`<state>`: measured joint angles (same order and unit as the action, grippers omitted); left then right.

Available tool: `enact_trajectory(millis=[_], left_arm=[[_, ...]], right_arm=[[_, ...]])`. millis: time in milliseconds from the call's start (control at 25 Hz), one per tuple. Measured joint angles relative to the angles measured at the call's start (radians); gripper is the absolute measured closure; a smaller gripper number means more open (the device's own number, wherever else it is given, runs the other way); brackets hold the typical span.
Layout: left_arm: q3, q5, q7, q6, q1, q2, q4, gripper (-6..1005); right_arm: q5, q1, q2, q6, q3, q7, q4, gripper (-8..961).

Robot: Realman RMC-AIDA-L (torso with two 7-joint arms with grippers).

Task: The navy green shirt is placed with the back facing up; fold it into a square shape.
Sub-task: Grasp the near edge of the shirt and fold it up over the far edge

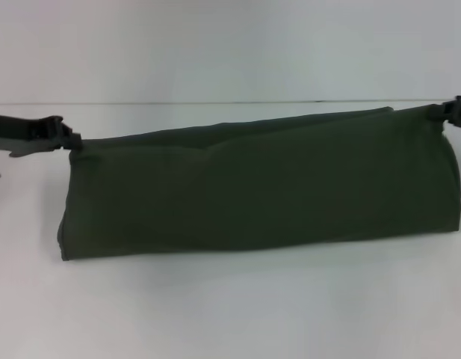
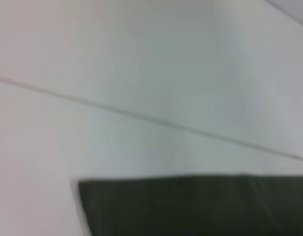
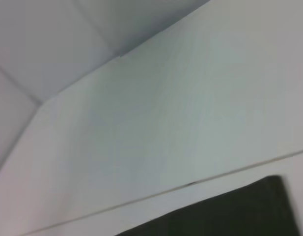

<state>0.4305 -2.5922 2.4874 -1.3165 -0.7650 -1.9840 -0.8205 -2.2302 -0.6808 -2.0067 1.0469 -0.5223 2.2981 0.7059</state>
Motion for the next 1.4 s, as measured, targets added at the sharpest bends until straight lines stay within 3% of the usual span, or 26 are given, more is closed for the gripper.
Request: enact_trajectory(millis=[120, 240, 640, 960, 1400], left_arm=[[0.03, 0.001, 0.016, 0.094, -0.006, -0.026, 0.005, 912], [0.043, 0.012, 0.023, 0.128, -0.008, -0.037, -0.001, 911], [0.069, 0.06, 0.074, 0.241, -0.036, -0.033, -0.01, 907], [0.153, 0.055, 0.076, 0.446, -0.049, -0.053, 0.093, 905], [0.162, 0.054, 0.075, 0.518, -0.052, -0.071, 0.116, 901]], right_arm=[[0.0, -0.019, -0.018, -0.143, -0.055, 0.003, -0.048, 932], [0.003, -0.036, -0.03, -0.207, -0.071, 0.006, -0.065, 931], [0.081, -0.094, -0.037, -0.354, -0.082, 0.003, -0.08, 931], [0.082, -0.119, -0.056, -0.611, -0.208, -0.002, -0.196, 926], [0.078, -0.144, -0.065, -0.697, -0.237, -0.002, -0.204, 915]])
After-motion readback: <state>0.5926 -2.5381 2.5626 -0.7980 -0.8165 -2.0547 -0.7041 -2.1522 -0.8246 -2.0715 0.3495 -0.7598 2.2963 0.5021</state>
